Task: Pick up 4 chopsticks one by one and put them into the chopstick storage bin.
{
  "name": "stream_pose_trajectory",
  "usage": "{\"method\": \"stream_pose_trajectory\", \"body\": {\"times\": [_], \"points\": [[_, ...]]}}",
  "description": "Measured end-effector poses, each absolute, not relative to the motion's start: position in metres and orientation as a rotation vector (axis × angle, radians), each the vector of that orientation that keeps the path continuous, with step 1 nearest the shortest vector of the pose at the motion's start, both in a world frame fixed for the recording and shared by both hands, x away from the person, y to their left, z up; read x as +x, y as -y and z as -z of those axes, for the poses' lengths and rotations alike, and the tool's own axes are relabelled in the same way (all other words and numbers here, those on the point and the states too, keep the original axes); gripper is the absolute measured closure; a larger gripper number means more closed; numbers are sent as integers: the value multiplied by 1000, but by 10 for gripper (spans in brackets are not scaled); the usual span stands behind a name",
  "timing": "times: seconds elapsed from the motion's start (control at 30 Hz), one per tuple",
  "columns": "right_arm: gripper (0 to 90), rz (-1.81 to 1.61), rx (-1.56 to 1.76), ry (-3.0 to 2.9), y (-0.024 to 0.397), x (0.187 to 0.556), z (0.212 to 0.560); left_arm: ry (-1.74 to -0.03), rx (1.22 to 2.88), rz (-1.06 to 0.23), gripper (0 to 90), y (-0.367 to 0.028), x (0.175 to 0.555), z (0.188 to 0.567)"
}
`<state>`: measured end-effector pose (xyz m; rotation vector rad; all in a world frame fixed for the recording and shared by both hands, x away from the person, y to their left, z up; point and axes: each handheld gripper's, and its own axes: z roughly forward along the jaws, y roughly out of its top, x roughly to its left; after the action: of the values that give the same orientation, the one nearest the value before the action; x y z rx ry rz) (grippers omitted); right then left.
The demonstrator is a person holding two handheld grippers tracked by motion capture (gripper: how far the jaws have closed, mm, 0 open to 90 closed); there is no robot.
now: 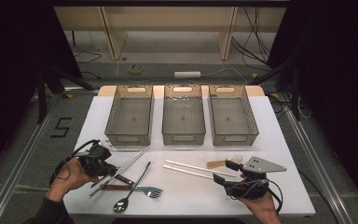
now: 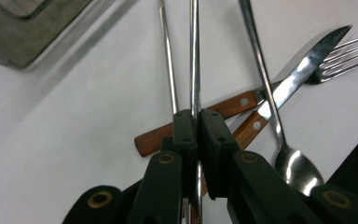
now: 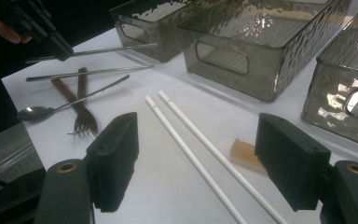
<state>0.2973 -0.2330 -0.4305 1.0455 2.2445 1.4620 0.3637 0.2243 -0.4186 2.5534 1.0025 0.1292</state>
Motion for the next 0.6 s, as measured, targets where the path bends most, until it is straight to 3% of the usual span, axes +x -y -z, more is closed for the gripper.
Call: {"method": "stream_pose_trajectory", "body": {"times": [0.6], "points": [[294,-1479,1054,-2212,236,298,430,-995,2387,-173,845,-218,376,388]]}}
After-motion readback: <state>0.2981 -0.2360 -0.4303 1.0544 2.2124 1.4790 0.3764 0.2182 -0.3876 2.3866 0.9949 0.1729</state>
